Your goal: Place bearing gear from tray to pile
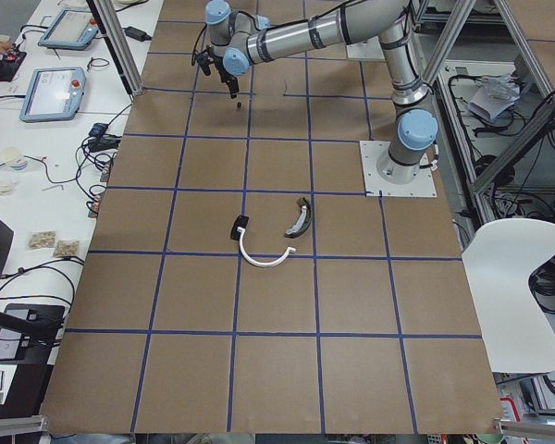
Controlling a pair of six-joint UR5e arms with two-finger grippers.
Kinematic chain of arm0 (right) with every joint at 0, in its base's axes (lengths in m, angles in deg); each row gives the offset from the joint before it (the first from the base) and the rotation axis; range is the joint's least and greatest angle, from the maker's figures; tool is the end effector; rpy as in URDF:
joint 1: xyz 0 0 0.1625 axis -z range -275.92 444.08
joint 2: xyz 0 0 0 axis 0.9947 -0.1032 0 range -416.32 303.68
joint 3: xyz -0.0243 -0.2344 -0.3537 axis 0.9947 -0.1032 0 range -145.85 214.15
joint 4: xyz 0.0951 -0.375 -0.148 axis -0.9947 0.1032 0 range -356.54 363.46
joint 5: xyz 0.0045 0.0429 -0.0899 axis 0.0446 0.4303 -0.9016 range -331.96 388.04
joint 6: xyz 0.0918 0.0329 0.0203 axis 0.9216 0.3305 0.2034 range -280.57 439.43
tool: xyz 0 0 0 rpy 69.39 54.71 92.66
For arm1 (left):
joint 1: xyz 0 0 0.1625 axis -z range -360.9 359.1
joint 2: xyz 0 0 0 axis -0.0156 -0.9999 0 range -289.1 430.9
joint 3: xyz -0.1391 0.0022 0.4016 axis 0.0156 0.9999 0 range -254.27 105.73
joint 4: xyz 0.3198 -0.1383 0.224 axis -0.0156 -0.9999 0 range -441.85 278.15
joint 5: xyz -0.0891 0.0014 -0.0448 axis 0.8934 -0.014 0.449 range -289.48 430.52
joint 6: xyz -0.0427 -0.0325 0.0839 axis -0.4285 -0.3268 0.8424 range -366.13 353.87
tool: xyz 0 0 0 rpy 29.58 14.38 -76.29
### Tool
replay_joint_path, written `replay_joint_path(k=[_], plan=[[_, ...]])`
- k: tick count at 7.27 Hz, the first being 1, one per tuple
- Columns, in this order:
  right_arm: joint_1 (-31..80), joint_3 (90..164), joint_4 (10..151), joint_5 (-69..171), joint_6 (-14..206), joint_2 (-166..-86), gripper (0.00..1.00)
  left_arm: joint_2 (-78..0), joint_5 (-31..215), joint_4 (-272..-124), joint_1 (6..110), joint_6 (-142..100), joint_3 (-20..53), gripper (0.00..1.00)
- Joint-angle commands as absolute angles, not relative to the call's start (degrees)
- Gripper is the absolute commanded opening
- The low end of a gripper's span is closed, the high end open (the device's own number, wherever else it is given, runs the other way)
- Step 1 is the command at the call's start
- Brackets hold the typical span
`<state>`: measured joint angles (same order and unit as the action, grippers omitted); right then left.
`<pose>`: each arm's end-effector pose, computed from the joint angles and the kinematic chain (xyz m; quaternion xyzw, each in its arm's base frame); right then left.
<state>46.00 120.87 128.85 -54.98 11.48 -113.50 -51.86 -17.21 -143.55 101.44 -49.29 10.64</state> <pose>-0.4462 -0.5344 0.2381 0.1420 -0.9867 0.0781 0.0136 -0.2788 -0.6332 0.2394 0.2656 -0.9639 -0.0044 0.0201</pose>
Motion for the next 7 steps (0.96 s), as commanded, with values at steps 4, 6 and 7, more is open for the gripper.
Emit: replay_joint_path(k=[4, 6, 7], plan=[[47.43, 120.02, 130.28, -55.98, 4.28, -108.62, 0.91, -54.87, -14.64, -139.77, 102.72, -54.29, 13.78, 1.0], [47.43, 120.19, 130.28, -58.69, 7.51, -108.53, 0.76, -54.17, -14.56, -139.69, 102.73, -54.29, 16.77, 0.93], [47.43, 119.93, 130.28, -58.97, 11.02, -108.7, 0.75, -54.17, -13.69, -139.6, 102.73, -54.29, 16.78, 0.65]])
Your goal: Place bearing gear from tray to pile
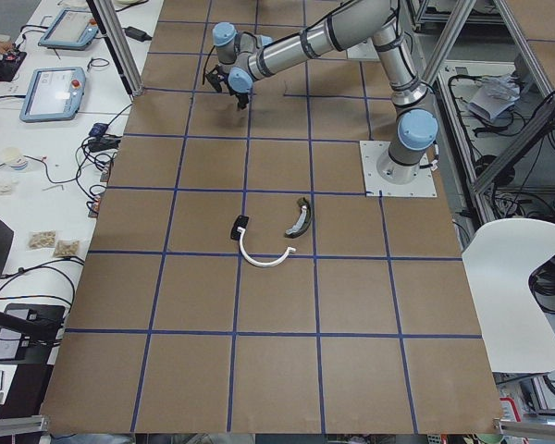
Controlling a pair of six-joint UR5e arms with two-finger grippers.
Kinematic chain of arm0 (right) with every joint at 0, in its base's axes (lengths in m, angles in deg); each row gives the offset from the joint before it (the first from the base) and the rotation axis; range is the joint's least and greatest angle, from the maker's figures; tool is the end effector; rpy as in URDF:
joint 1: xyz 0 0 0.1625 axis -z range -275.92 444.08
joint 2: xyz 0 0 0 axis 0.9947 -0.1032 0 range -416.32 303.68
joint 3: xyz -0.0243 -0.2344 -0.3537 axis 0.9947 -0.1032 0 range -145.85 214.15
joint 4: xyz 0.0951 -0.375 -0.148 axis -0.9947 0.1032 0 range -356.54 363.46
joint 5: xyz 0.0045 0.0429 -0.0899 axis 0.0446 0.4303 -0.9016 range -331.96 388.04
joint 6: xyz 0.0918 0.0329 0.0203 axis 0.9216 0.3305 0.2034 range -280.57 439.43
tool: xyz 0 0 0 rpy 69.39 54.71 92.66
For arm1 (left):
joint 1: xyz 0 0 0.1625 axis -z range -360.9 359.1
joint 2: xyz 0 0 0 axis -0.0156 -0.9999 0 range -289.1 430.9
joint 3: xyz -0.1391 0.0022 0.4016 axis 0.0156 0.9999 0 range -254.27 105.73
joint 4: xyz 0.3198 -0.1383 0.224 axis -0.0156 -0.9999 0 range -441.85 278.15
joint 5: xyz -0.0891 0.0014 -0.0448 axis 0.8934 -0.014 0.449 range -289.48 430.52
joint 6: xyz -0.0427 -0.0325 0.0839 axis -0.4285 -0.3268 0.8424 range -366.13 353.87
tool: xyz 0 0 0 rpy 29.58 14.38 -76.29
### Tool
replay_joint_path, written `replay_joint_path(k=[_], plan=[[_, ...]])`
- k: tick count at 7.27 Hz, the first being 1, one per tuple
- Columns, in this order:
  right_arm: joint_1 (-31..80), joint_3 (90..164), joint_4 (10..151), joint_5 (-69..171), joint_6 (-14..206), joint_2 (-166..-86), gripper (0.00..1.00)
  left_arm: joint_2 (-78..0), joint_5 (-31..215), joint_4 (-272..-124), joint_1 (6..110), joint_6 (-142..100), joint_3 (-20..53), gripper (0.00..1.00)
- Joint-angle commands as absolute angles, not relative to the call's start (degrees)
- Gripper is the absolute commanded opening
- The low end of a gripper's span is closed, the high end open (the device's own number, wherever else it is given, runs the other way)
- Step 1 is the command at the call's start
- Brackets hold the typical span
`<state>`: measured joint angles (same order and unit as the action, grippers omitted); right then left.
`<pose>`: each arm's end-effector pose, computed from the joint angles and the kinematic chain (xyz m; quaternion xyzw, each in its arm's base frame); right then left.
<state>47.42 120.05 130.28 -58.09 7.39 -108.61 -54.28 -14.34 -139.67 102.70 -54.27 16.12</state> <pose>-0.4713 -0.5253 0.1880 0.1632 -0.9856 0.0428 0.0093 -0.2927 -0.6057 0.1769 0.2978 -0.9531 -0.0484 0.0233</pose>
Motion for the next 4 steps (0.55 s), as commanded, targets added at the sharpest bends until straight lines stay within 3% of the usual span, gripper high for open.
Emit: replay_joint_path(k=[1, 3, 4], plan=[[47.43, 120.28, 130.2, -60.02, 11.4, -108.62, 0.68, -54.08, -12.02, -139.34, 102.55, -54.29, 16.61, 0.43], [47.43, 120.19, 130.2, -60.03, 12.36, -108.62, 0.58, -54.17, -12.27, -138.98, 102.55, -54.29, 16.78, 0.08], [47.43, 119.76, 130.2, -60.03, 12.37, -108.53, 0.48, -54.17, -12.71, -138.9, 102.46, -54.21, 16.78, 0.0]])
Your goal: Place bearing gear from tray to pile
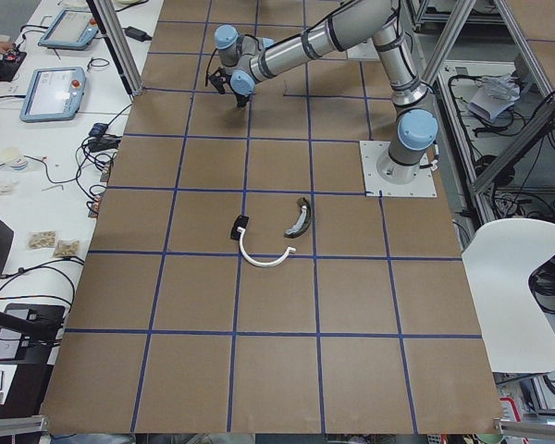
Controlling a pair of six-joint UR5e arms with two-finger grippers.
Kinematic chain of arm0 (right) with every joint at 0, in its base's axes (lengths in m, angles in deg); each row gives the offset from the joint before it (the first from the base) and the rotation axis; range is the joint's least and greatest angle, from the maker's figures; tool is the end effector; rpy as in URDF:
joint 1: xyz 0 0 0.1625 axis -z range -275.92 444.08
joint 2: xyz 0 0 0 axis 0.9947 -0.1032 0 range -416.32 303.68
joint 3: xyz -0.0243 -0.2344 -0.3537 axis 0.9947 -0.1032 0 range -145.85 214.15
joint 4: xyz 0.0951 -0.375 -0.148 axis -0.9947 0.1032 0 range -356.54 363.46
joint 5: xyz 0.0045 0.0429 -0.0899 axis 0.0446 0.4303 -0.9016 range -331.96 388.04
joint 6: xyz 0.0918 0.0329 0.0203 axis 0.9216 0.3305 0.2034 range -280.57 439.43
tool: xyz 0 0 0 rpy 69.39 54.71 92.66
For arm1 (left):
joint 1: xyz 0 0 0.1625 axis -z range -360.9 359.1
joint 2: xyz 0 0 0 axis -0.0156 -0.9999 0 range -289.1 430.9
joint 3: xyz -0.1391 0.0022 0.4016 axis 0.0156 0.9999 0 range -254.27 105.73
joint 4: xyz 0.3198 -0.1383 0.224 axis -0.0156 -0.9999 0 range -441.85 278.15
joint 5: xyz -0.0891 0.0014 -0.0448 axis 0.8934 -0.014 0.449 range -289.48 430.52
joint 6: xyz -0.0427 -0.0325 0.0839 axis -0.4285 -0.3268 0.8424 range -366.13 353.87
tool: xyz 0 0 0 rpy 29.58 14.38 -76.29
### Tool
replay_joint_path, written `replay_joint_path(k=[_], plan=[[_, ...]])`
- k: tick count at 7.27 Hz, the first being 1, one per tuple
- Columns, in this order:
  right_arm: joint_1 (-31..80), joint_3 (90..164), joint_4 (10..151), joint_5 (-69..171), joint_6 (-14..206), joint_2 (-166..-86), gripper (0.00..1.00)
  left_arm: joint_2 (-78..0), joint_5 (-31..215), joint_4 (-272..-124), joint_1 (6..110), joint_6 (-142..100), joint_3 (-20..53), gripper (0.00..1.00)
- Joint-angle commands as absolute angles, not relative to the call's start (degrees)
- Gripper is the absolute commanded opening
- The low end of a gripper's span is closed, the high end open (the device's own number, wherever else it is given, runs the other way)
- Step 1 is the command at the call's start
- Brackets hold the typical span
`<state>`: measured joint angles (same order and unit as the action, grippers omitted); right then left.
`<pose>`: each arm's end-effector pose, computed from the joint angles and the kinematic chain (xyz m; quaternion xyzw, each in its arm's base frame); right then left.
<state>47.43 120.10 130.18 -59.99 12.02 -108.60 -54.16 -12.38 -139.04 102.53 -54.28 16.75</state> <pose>-0.4730 -0.5223 0.1871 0.1227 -0.9919 0.0281 0.0146 -0.2936 -0.6034 0.1751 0.2995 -0.9517 -0.0562 0.0386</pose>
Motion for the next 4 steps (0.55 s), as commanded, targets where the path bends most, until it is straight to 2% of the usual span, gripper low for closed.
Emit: replay_joint_path(k=[1, 2, 4], plan=[[47.43, 119.75, 130.11, -60.03, 12.28, -108.53, 0.37, -54.08, -12.88, -138.89, 102.2, -54.12, 16.26, 0.0], [47.43, 119.58, 130.11, -59.94, 12.11, -108.44, 0.32, -53.65, -12.8, -138.98, 102.03, -53.6, 15.38, 0.0], [47.43, 119.58, 130.11, -59.94, 12.02, -108.44, 0.29, -52.59, -12.71, -139.33, 101.41, -53.15, 15.37, 0.0]])
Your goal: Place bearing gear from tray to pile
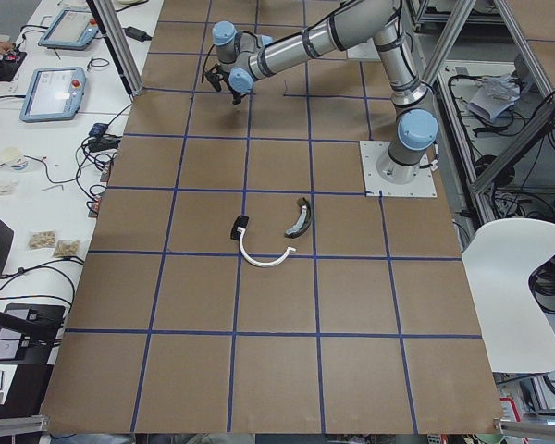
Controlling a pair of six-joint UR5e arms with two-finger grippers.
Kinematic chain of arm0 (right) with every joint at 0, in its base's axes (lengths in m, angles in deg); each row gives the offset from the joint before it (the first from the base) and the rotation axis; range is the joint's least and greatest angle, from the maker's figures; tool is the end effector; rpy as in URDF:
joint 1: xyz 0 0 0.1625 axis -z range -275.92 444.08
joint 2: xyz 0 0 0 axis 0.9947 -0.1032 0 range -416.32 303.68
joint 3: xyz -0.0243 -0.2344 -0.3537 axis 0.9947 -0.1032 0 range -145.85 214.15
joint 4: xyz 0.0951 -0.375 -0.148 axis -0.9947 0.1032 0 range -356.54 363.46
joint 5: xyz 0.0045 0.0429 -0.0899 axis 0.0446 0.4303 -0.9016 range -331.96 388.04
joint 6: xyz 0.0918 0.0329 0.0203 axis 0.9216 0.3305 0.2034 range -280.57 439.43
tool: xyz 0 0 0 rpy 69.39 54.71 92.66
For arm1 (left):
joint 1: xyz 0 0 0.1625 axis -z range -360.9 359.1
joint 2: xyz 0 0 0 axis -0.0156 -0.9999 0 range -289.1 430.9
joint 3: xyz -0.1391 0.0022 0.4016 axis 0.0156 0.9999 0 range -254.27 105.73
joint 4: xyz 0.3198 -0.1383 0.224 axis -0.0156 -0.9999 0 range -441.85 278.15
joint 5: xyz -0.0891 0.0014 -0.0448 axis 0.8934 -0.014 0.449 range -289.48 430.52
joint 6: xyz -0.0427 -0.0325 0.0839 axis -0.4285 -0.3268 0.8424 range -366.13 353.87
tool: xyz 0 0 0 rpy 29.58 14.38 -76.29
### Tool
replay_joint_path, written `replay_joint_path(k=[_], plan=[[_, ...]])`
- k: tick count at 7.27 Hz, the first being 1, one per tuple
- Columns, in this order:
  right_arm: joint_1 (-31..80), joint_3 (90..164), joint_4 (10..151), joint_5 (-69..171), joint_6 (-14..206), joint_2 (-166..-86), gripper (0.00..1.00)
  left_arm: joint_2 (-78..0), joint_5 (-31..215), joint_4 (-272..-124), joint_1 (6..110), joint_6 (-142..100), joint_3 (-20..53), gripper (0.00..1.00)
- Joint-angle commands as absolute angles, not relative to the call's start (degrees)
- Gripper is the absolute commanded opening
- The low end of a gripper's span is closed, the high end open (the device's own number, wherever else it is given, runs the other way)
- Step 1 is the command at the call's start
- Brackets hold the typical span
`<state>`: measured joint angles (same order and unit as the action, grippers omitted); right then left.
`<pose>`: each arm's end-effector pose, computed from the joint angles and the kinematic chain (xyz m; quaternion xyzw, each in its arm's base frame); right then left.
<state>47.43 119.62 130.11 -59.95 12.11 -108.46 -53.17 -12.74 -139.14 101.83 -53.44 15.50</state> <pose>-0.4750 -0.5239 0.1889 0.1220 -0.9920 0.0296 0.0165 -0.2871 -0.6134 0.1954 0.2973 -0.9529 -0.0380 0.0460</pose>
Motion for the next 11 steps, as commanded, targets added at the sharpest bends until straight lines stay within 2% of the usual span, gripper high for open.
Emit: replay_joint_path(k=[1, 6, 11], plan=[[47.43, 119.58, 130.11, -60.03, 12.02, -108.53, 0.27, -52.15, -12.8, -139.6, 101.24, -51.85, 15.29, 0.0], [47.43, 119.58, 129.41, -60.73, 12.2, -109.23, 0.26, -43.12, -21.4, -153.38, 86.15, -26.3, 17.91, 0.0], [47.25, 120.02, 125.81, -61.61, 12.81, -112.92, 0.26, -34.58, -25.19, -152.52, 64.89, -1.17, 29.85, 0.0]])
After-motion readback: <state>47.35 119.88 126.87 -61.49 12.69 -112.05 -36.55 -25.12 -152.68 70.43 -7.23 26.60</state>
